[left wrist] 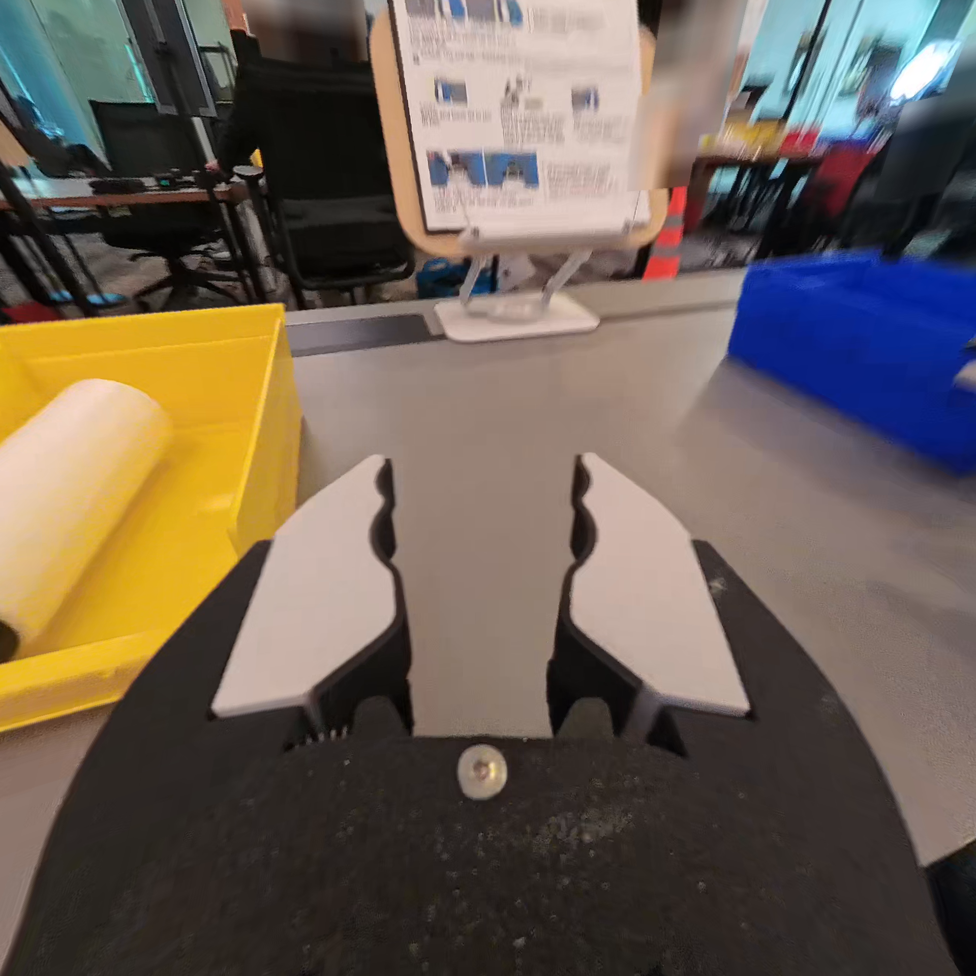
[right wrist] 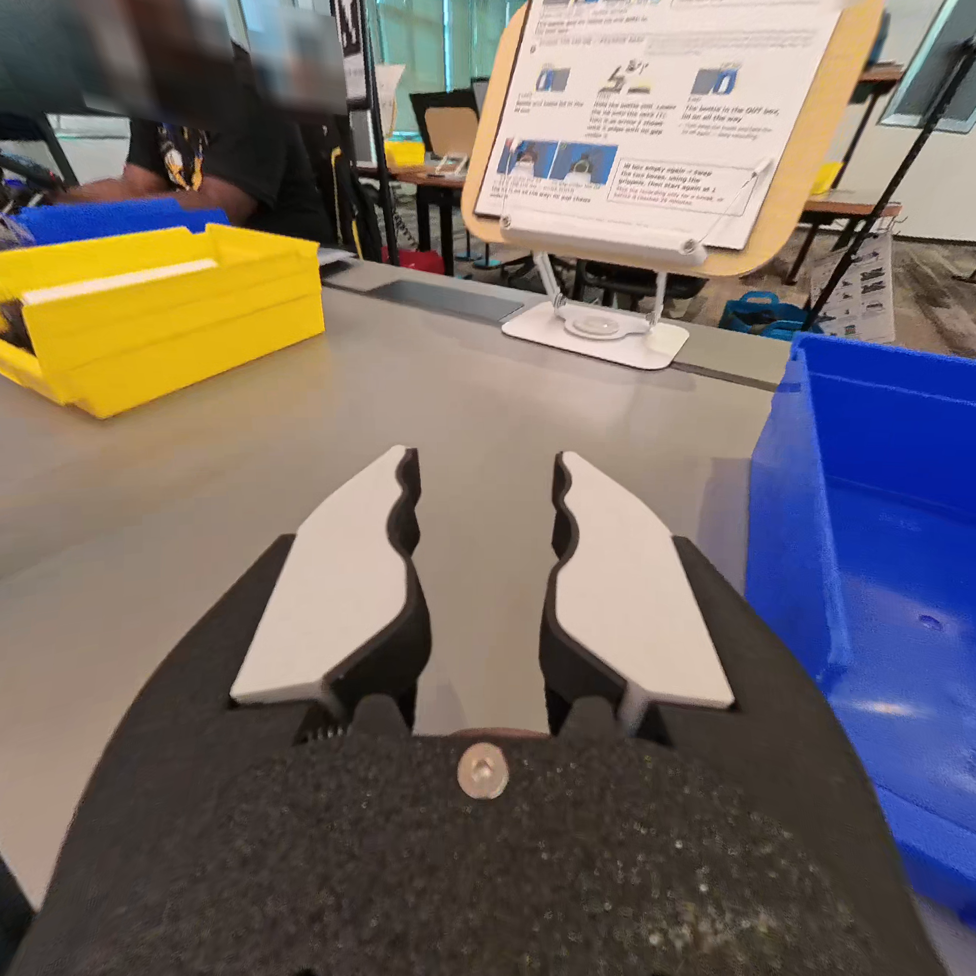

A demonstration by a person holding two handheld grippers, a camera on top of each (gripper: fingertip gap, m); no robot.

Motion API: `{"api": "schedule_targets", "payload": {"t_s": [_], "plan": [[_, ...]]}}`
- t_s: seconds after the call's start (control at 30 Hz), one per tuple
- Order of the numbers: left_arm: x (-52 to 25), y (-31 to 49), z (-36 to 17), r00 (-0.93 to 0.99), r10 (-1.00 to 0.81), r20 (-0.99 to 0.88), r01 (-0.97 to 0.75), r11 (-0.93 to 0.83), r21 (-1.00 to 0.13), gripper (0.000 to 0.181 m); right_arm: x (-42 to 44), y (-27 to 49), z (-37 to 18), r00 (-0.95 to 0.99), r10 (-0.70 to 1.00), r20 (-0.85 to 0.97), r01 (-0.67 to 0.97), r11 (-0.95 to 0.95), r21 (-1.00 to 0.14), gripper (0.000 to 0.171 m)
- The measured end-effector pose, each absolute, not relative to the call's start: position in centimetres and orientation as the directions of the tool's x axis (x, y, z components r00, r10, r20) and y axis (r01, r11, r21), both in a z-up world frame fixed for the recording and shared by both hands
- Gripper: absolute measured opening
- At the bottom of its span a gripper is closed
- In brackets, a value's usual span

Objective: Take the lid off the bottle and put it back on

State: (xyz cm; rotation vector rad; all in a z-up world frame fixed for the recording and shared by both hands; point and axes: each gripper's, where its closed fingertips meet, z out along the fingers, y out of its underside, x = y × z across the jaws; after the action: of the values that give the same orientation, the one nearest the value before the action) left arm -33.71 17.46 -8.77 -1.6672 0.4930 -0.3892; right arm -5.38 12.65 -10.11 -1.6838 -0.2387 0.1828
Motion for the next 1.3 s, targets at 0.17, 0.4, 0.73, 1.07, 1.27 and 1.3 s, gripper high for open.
{"api": "schedule_targets", "payload": {"t_s": [0.17, 0.4, 0.73, 1.07, 1.27, 1.3], "plan": [[-31.4, 17.1, -11.2, 0.831, -0.549, -0.093, -0.202, -0.142, -0.969, 0.071, -4.4, 13.2, -10.6, 0.969, 0.245, -0.012, 0.023, -0.14, -0.99, 0.048], [-30.9, 16.6, -12.7, 0.812, -0.574, 0.108, -0.123, -0.348, -0.93, 0.076, -5.4, 13.1, -11.1, 0.96, 0.276, 0.05, 0.092, -0.144, -0.985, 0.049], [-34.7, 17.4, -6.7, 0.761, -0.62, 0.193, -0.203, -0.51, -0.836, 0.098, -6.8, 12.9, -11.6, 0.944, 0.324, 0.061, 0.12, -0.165, -0.979, 0.048], [-52.0, 32.0, -12.5, 0.89, -0.427, -0.157, -0.455, -0.822, -0.342, 0.098, -7.5, 12.6, -11.6, 0.931, 0.363, 0.048, 0.116, -0.17, -0.979, 0.047], [-53.1, 33.6, -15.7, 0.875, -0.456, -0.163, -0.482, -0.851, -0.209, 0.091, -7.3, 12.6, -11.9, 0.929, 0.368, 0.033, 0.108, -0.183, -0.977, 0.047], [-53.4, 33.6, -16.3, 0.874, -0.456, -0.169, -0.483, -0.856, -0.184, 0.091, -7.3, 12.6, -12.0, 0.929, 0.37, 0.029, 0.105, -0.186, -0.977, 0.047]]}}
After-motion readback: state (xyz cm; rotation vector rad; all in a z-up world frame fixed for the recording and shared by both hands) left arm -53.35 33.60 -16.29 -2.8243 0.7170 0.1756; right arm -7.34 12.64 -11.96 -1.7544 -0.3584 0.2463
